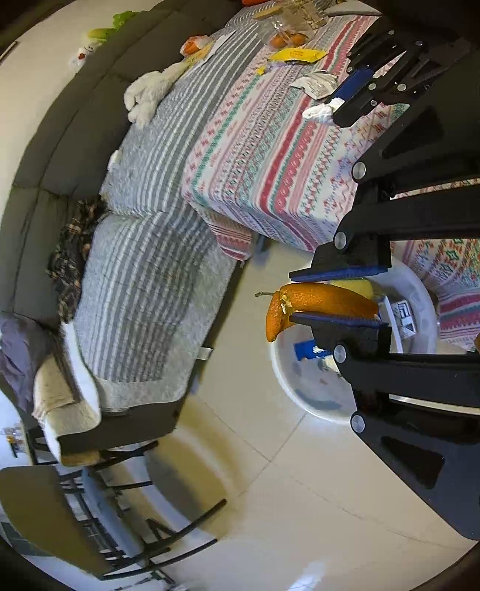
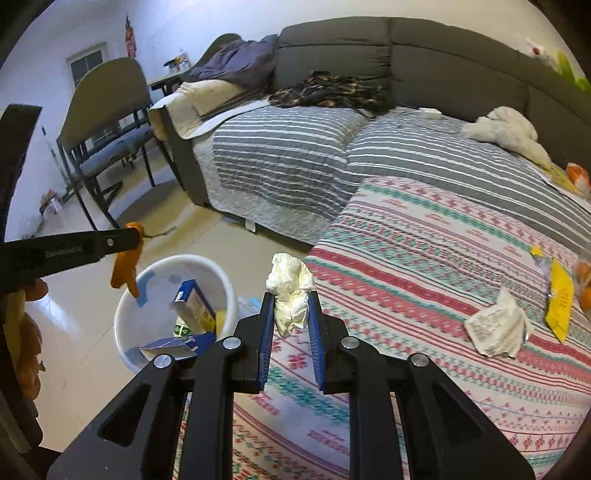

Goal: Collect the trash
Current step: 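Carry the orange peel and tissue in both tools toward the white bin, then open both tools over the white bin to drop the peel and tissue, then move both open tools back over the table trash, then grasp the white paper wrapper with the left tool while the right grasps the yellow package, then carry the white wrapper and yellow package in both tools over the white bin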

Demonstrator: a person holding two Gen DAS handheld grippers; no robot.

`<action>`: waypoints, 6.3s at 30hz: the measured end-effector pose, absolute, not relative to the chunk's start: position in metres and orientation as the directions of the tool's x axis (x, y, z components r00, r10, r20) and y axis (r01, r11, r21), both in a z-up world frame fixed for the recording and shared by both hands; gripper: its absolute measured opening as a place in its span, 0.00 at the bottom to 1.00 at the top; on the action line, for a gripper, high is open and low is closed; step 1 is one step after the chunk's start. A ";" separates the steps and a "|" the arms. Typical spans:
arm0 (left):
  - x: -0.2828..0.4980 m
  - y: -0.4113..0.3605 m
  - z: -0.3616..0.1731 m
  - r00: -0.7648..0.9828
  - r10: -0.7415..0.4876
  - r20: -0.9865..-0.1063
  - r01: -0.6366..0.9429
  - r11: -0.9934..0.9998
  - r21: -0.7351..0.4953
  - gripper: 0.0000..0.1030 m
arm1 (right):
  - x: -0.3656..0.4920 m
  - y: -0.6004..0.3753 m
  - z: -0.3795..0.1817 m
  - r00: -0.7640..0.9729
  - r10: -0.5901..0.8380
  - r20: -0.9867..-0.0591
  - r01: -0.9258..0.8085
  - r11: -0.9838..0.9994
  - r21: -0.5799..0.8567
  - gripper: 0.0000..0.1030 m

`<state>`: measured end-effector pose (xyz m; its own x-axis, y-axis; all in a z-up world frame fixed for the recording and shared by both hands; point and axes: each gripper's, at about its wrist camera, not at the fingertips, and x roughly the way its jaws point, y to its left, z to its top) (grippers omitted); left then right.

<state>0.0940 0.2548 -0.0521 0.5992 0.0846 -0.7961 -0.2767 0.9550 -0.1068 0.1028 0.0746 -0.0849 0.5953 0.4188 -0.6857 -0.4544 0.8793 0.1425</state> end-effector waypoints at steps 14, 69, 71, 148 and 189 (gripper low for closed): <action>0.076 0.295 -0.034 0.629 0.157 -0.762 -0.367 0.923 -0.113 0.38 | 0.112 0.136 -0.101 0.533 0.470 -0.704 -0.512 0.841 0.174 0.18; 0.124 0.168 -0.038 0.646 0.101 -0.757 -0.241 0.968 -0.076 0.79 | 0.156 -0.021 -0.083 0.680 0.127 -0.722 -0.110 0.991 0.071 0.92; 0.131 0.149 -0.045 0.636 0.086 -0.766 -0.212 0.975 -0.067 0.79 | 0.157 -0.040 -0.086 0.678 0.098 -0.729 -0.074 0.995 0.065 0.92; 0.136 0.098 -0.049 0.691 -0.007 -0.723 -0.006 1.000 -0.015 0.30 | 0.177 -0.129 -0.080 0.722 0.175 -0.670 -0.038 0.976 0.214 0.10; 0.070 0.326 -0.038 0.592 0.105 -0.799 -0.387 0.907 -0.168 0.65 | 0.124 0.134 -0.054 0.598 0.494 -0.631 -0.442 0.860 0.254 0.10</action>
<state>0.0695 0.3261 -0.0376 0.5924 0.1049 -0.7988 -0.3872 0.9065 -0.1681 0.1244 0.1343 -0.0542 0.5981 0.4938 -0.6312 -0.4417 0.8603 0.2545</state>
